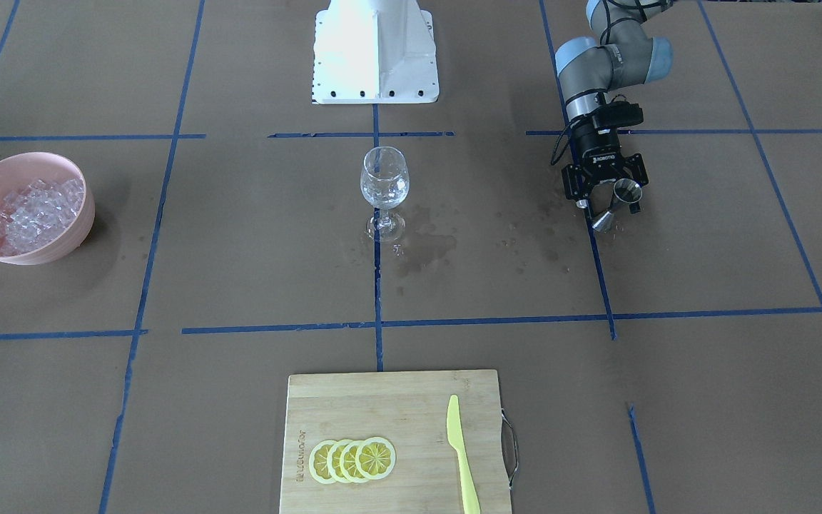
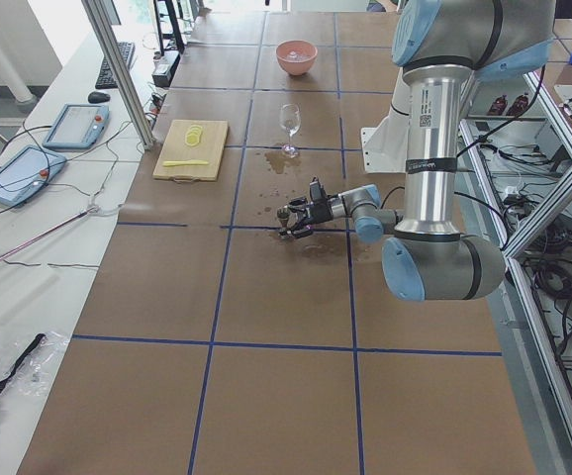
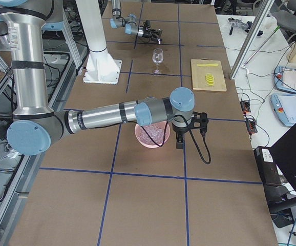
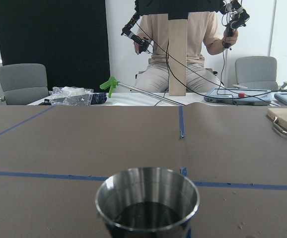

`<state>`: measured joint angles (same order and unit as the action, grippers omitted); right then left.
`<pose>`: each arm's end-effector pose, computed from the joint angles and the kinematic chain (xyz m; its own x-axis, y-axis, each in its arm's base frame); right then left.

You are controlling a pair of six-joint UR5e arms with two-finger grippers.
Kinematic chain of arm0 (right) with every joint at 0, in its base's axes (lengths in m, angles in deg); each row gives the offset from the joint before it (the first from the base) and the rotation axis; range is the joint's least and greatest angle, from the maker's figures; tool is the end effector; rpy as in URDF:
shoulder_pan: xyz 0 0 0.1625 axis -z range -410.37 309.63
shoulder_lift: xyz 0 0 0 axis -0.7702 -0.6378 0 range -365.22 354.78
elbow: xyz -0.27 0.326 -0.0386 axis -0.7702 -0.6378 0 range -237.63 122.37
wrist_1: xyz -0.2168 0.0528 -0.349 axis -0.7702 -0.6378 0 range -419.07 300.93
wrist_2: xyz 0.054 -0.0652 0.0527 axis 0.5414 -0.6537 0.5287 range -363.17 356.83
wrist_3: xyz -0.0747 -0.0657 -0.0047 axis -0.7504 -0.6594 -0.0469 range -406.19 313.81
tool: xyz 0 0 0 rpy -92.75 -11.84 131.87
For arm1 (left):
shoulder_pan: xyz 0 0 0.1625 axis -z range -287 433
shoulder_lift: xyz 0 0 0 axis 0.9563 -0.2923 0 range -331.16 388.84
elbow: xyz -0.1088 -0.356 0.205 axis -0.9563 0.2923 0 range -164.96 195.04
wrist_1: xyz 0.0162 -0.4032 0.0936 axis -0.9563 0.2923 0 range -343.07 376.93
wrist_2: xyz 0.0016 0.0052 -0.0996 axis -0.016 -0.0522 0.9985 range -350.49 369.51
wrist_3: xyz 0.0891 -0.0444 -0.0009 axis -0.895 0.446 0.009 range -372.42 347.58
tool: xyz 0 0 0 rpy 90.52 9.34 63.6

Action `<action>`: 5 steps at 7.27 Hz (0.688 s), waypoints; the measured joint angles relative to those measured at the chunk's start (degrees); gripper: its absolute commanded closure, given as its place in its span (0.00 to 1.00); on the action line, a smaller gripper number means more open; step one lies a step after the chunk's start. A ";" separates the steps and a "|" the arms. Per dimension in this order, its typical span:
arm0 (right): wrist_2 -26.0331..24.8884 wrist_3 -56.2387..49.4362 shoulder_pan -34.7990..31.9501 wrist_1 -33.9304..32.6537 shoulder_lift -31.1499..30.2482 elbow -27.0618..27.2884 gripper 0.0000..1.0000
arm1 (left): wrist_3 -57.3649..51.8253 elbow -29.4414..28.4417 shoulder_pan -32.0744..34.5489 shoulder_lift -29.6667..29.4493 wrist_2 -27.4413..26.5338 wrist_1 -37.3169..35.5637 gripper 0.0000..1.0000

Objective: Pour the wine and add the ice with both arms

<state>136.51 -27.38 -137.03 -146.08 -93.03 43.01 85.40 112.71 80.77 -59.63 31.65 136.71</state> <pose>0.0274 -0.5146 0.5349 0.6181 0.0775 0.7823 -0.1512 0.9883 0.0215 0.4465 -0.2886 0.5172 0.7147 -0.1492 -0.6834 0.6931 0.2824 0.6632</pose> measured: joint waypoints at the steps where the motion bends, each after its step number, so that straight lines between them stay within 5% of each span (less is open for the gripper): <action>1: 0.04 0.00 0.04 0.00 0.00 -0.01 0.00 | 0.00 -0.29 0.03 -0.08 0.03 0.06 0.18; 5: 0.07 0.00 0.09 0.00 0.01 0.00 0.00 | -0.06 -0.67 0.09 -0.12 0.42 0.26 0.48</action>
<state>136.58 -27.38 -136.94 -146.08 -93.02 43.01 85.33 112.04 80.86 -59.75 32.07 136.97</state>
